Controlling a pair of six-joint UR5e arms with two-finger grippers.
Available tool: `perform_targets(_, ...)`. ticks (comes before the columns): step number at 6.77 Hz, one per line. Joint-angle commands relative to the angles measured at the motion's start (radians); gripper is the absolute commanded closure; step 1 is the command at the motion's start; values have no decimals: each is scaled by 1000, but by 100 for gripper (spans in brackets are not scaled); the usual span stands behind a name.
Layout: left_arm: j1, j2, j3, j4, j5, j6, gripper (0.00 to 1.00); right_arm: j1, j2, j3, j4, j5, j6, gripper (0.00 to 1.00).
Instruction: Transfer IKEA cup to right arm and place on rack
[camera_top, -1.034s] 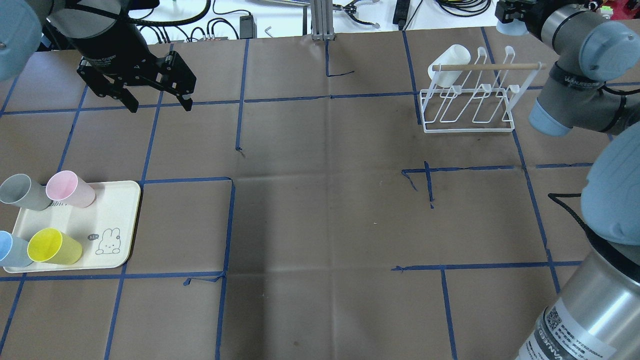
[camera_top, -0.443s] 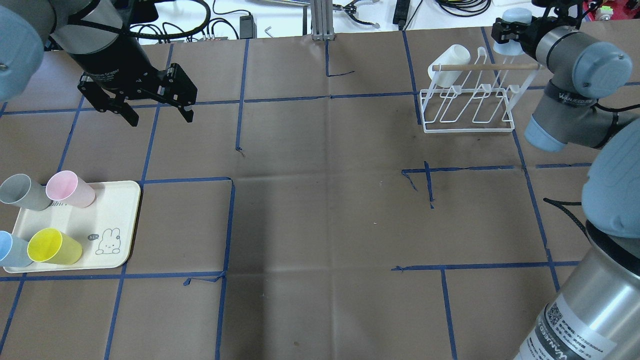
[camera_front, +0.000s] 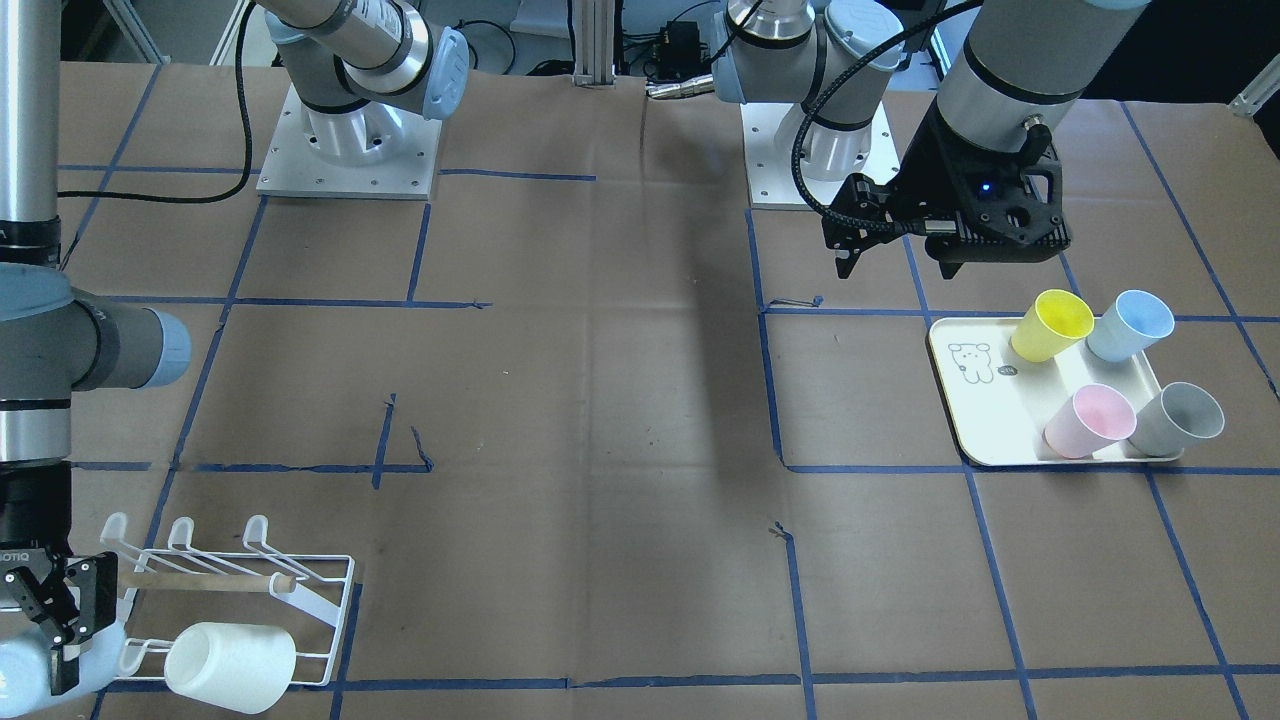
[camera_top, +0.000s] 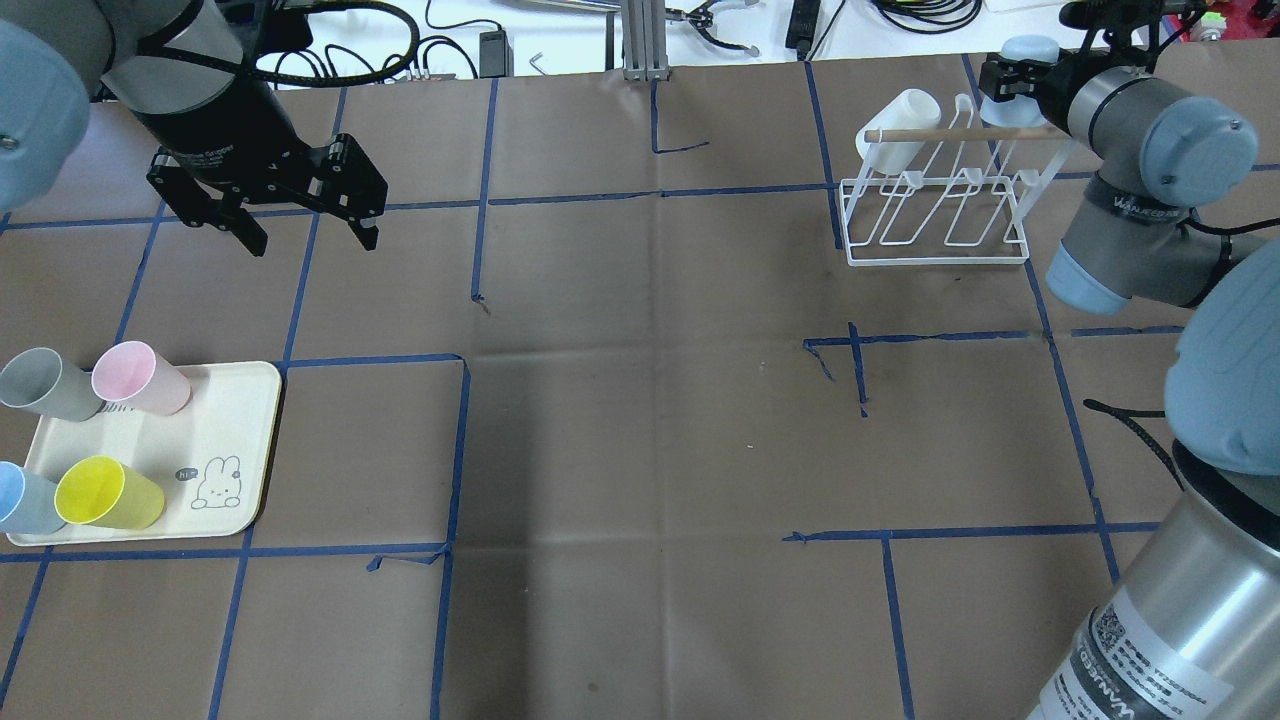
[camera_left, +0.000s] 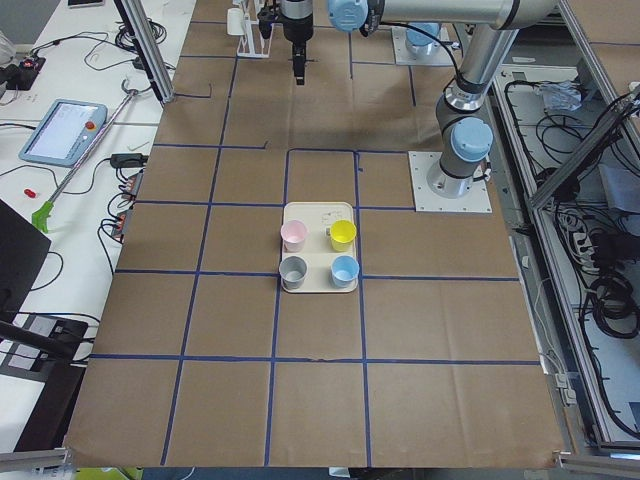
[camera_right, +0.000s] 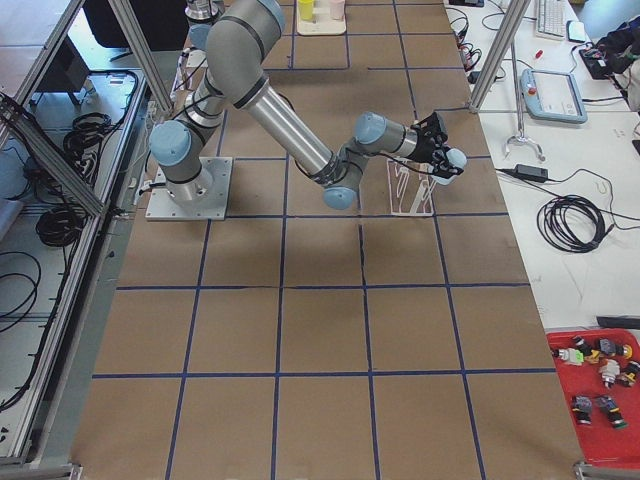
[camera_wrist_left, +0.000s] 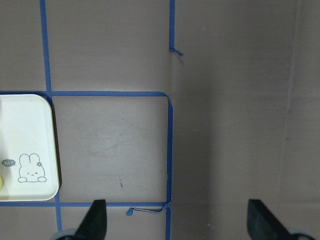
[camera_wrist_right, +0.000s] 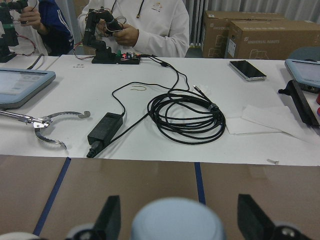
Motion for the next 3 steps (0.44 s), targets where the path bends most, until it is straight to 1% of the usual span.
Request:
perform_targets(1,0,-3,2,6,8,-5,0,1,-1,4,10,-5,9,0)
perform_targets(2,-2,-3,2,10,-7,-5,0,1,-8,3,11,-5,9,0)
perform_targets(3,-2,-5,2,23,-33,-5,0,2,-39,1,11,-7,9,0)
